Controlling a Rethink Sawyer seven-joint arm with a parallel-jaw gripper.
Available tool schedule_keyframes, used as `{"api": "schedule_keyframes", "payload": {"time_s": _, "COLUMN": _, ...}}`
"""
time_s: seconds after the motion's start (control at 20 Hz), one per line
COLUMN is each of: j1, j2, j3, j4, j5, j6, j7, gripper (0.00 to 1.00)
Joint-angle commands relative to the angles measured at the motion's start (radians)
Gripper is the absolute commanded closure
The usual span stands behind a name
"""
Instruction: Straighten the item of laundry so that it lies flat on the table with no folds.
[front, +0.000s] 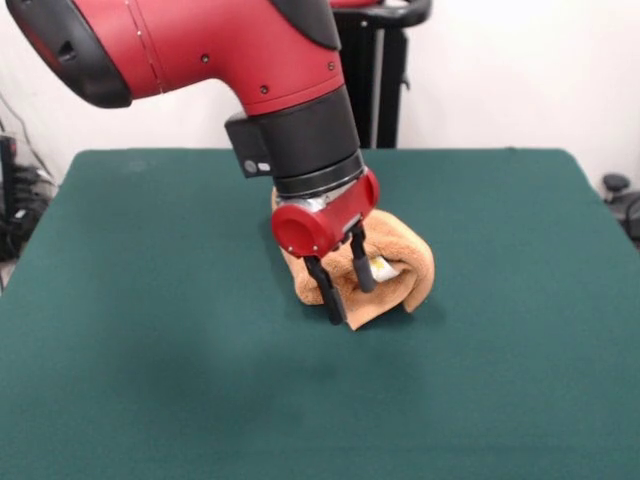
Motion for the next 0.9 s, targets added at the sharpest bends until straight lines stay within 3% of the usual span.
{"api": "schedule_keyframes", "payload": {"time_s": 0.05, "j1": 0.023, "j2": 0.007, "j3": -0.058, "j4": 0.02, "j5": 0.026, "j6": 0.136, "j7": -0.294, "gripper": 0.0}}
{"api": "schedule_keyframes", "payload": {"time_s": 0.4, "j1": 0.007, "j2": -0.02, "j3": -0.041, "j4": 0.065, "j5": 0.034, "j6": 0.105, "j7": -0.27, "gripper": 0.0}}
{"api": "schedule_keyframes", "payload": {"time_s": 0.9, "j1": 0.022, "j2": 0.017, "j3": -0.066, "j4": 0.05, "j5": 0.007, "j6": 0.093, "j7": -0.28, "gripper": 0.0}}
